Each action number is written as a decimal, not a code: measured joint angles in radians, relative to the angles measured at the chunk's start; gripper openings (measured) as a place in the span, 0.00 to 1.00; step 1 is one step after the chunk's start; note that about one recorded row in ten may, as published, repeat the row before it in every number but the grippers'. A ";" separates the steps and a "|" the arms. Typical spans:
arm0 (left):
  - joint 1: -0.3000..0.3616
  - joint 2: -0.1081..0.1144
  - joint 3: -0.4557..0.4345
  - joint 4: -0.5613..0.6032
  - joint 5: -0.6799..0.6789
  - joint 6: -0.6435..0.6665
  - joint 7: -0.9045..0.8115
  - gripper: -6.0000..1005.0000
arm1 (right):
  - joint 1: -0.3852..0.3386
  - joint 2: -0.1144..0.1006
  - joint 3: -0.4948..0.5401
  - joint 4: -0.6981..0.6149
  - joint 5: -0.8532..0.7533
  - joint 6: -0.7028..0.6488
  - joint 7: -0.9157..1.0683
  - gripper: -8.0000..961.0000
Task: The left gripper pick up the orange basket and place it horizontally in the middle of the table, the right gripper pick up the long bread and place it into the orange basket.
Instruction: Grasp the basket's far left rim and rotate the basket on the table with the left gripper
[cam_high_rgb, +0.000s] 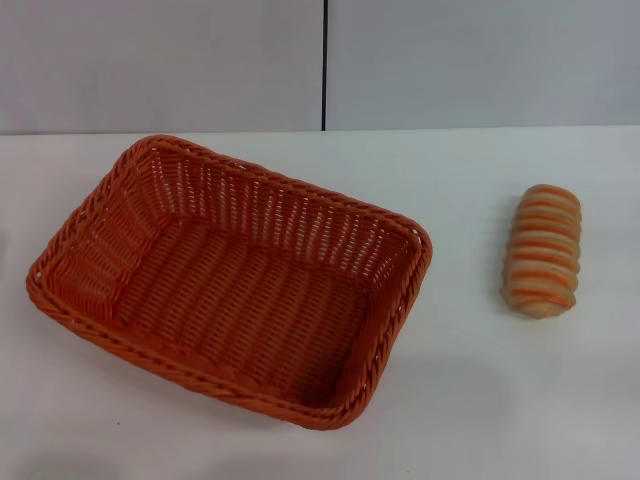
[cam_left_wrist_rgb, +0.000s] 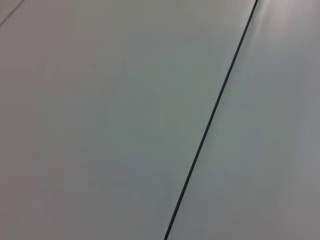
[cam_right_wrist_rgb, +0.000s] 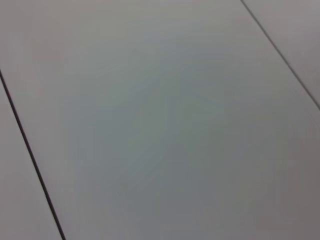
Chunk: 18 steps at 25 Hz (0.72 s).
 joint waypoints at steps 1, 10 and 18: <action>0.001 0.000 0.000 0.000 0.000 0.000 0.000 0.78 | 0.002 0.000 -0.001 0.000 0.000 0.001 0.000 0.62; 0.000 0.000 0.004 0.011 0.000 -0.003 0.000 0.78 | 0.014 -0.001 -0.003 0.004 0.000 0.015 0.000 0.63; -0.026 0.007 0.066 0.195 0.000 -0.020 -0.249 0.78 | 0.015 0.000 -0.004 0.009 0.000 0.016 0.014 0.63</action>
